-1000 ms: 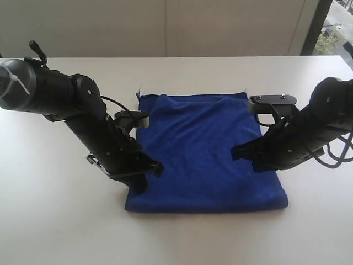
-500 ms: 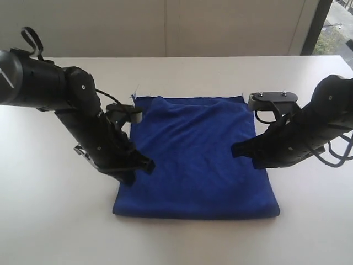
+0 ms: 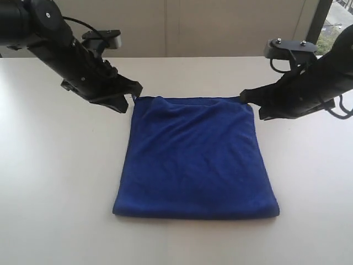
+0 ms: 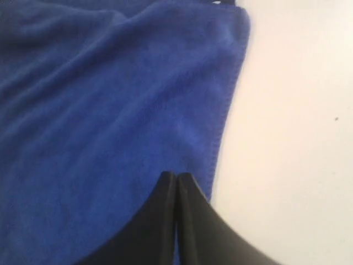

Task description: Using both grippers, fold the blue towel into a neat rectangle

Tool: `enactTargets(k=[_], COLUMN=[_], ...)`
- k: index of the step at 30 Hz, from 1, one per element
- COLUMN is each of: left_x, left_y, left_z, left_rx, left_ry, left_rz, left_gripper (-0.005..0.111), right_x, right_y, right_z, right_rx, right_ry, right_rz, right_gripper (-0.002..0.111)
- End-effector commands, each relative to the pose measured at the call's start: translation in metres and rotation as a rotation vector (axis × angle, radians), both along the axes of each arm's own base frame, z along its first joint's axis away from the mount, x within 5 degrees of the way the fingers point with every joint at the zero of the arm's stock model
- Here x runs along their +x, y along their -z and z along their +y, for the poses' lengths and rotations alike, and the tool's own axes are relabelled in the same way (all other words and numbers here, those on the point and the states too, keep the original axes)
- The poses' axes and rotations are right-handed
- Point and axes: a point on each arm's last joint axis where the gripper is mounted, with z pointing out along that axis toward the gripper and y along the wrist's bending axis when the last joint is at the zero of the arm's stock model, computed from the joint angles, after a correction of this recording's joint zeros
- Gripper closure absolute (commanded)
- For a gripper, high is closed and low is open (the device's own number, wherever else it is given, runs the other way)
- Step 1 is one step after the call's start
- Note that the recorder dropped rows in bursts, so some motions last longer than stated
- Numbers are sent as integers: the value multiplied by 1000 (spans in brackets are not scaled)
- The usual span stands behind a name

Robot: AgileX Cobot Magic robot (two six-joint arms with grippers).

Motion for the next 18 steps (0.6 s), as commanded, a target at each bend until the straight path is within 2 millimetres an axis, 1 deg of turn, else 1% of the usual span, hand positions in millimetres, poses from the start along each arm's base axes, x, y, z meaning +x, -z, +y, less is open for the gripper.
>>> enactTargets(k=[1, 2, 3, 4, 8, 10, 13, 18], left_x=[27, 41, 47, 58, 77, 85, 96, 112], left_y=[7, 7, 9, 15, 29, 34, 42, 54], left_z=[10, 10, 9, 7, 3, 1, -3, -11], left_rx=[-70, -133, -164, -201, -208, -209, -222, -264], left_ry=[16, 17, 24, 39, 50, 51, 49, 49], left_rz=[54, 49, 51, 65, 82, 72, 69, 73], left_gripper=[107, 107, 107, 107, 107, 107, 107, 107], right_x=[19, 30, 34, 45, 67, 77, 92, 104], right_y=[4, 10, 12, 18, 34, 39, 47, 57], right_z=[-16, -20, -21, -24, -29, -31, -31, -31], right_rx=[-7, -7, -8, -9, -1, -2, -3, 3], right_ry=[45, 57, 61, 74, 105, 111, 112, 110], right_rz=[-7, -5, -6, -12, -8, -18, -21, -7], right_gripper=[108, 108, 107, 102, 87, 82, 79, 79])
